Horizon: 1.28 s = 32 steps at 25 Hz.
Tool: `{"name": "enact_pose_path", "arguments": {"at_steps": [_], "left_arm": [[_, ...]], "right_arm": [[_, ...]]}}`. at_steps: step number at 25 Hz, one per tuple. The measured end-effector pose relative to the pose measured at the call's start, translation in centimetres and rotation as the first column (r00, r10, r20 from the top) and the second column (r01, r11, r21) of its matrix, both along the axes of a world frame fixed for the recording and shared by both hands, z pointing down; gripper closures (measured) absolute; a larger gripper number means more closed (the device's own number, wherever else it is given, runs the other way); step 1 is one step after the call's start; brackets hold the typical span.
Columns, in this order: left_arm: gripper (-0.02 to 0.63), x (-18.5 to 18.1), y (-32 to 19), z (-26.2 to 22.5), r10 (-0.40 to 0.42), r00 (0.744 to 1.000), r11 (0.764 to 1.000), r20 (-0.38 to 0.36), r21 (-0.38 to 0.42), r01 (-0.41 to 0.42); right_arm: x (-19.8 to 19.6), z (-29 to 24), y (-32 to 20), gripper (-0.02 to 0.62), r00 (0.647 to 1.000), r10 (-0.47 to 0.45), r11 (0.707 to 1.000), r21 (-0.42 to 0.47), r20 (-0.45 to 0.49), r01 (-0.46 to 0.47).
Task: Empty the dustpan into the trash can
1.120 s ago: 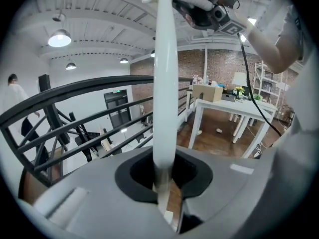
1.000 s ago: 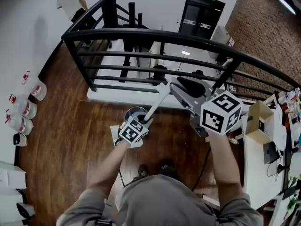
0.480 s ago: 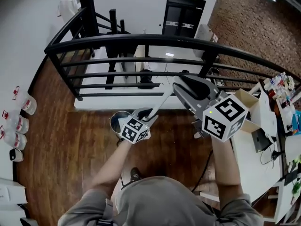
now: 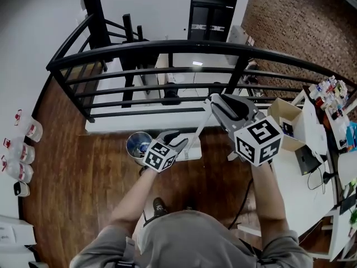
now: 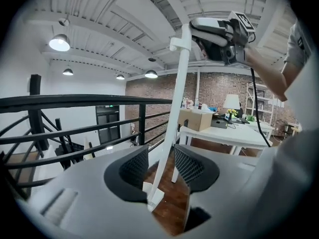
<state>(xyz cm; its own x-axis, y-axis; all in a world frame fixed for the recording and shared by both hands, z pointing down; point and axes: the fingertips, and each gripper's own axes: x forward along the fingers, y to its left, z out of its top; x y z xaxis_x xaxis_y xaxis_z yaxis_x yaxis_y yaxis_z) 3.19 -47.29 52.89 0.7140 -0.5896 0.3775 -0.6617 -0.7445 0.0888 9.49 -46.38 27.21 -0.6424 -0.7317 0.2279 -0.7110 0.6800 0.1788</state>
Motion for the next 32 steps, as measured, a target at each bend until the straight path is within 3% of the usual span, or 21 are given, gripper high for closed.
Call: {"name": "enact_pose_path", "arguments": {"at_steps": [7,8,10,20,28,32], "left_arm": [[0.478,-1.1,1.1,1.0,-0.071,0.996,0.997,-0.053,-0.048,0.068],[0.499,-1.4,1.3,1.0,-0.084,0.994,0.995,-0.07,-0.057,0.08],[0.6,-1.9,1.7,0.8,-0.104,0.988,0.992,-0.111,-0.082,0.096],[0.601,-3.0,3.5,-1.3,-0.174,0.96,0.983,-0.22,-0.101,0.155],[0.601,-4.2,3.3,-1.7,-0.198,0.963,0.979,-0.183,-0.085,0.185],[0.601,-4.0,3.0,-2.1,-0.19,0.966,0.981,-0.176,-0.077,0.179]], "right_arm": [[2.6,8.4,-3.0,0.465,0.997,0.068,0.996,-0.062,-0.04,-0.07],[2.8,9.6,-3.3,0.465,0.996,0.072,0.995,-0.067,-0.046,-0.075],[2.8,12.3,-3.5,0.466,0.996,0.074,0.994,-0.071,-0.057,-0.078],[1.1,23.2,-3.8,0.466,0.995,0.084,0.992,-0.088,-0.055,-0.088],[-0.6,29.9,-4.2,0.466,0.993,0.087,0.99,-0.107,-0.079,-0.095],[-1.0,30.7,-3.8,0.465,0.996,0.077,0.989,-0.124,-0.055,-0.084]]}}
